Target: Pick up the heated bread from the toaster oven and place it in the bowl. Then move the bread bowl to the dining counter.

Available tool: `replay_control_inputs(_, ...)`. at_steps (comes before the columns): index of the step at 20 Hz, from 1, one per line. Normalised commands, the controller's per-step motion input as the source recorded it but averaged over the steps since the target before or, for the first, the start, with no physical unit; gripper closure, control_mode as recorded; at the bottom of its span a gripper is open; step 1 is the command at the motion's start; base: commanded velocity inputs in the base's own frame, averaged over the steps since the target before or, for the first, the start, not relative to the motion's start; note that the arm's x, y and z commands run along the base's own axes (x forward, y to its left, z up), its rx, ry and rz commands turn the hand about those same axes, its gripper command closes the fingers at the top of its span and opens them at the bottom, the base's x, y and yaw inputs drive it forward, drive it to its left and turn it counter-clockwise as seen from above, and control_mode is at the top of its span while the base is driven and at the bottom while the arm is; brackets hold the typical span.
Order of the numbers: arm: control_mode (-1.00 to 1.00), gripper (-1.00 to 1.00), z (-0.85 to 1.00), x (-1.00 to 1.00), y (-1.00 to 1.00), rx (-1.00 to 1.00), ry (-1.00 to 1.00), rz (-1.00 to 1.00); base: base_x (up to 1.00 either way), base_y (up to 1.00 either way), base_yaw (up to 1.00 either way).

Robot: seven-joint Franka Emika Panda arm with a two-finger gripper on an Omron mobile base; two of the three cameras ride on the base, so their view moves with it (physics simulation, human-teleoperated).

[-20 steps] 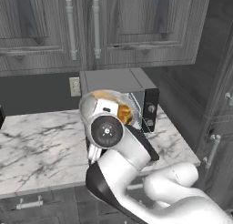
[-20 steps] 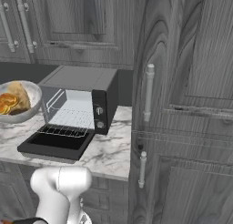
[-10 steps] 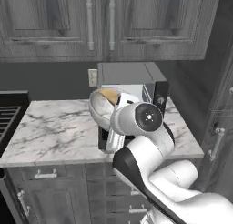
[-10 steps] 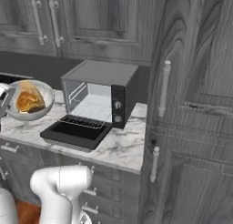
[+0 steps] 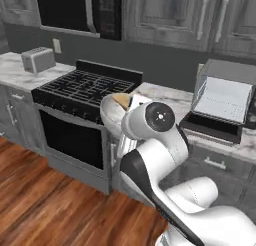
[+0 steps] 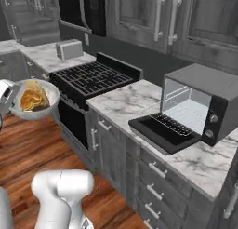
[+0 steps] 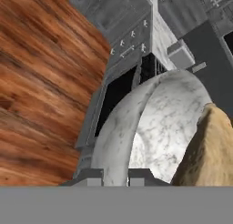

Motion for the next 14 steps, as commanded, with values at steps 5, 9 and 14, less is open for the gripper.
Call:
replay_control_inputs(5,1.00,1.00,0.00,0.00,0.00,0.00,0.00,0.00,-0.15,0.14,1.00)
replay_control_inputs(9,1.00,1.00,0.00,0.00,0.00,0.00,0.00,0.00,-0.09,0.08,1.00)
replay_control_inputs(14,1.00,1.00,0.00,0.00,0.00,0.00,0.00,0.00,0.00,0.00,1.00)
